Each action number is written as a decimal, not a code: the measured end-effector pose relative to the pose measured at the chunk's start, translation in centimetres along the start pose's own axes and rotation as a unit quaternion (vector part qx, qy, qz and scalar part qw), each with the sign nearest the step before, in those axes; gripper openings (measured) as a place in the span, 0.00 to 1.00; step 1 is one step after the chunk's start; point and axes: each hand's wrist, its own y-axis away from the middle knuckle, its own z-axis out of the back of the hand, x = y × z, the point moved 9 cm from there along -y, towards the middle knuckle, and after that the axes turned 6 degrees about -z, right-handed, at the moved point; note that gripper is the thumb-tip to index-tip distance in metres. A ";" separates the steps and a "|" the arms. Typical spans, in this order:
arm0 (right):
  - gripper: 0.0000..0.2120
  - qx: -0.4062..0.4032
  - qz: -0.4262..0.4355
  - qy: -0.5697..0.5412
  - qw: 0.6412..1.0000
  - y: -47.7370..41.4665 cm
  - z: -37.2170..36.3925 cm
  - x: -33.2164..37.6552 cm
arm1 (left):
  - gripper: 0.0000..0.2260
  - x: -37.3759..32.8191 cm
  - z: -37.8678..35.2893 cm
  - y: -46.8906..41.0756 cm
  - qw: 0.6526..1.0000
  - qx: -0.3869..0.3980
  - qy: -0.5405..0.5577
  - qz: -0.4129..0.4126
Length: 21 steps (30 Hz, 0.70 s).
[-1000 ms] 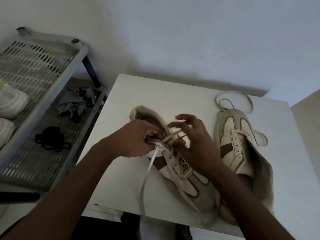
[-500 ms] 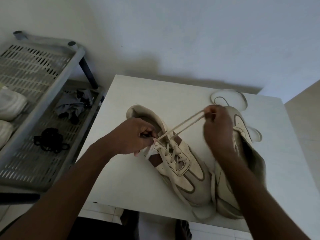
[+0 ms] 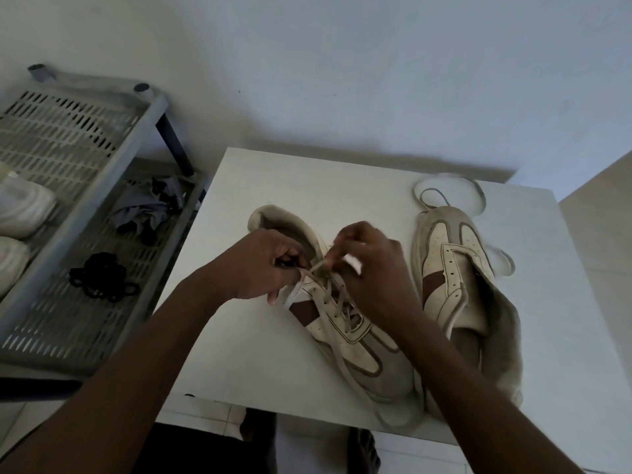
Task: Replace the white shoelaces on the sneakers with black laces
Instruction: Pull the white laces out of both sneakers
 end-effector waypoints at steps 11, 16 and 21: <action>0.15 0.105 -0.023 0.015 0.994 -0.3 -0.7 0.6 | 0.03 -0.1 0.0 0.0 1.000 -0.001 0.005 0.001; 0.07 0.005 0.050 0.076 0.996 0.3 -0.2 1.4 | 0.03 -0.2 0.0 0.1 1.000 0.006 0.002 -0.007; 0.07 -0.069 -0.016 0.078 0.994 0.2 0.6 0.8 | 0.02 -0.4 0.0 -0.1 1.000 0.002 0.000 -0.012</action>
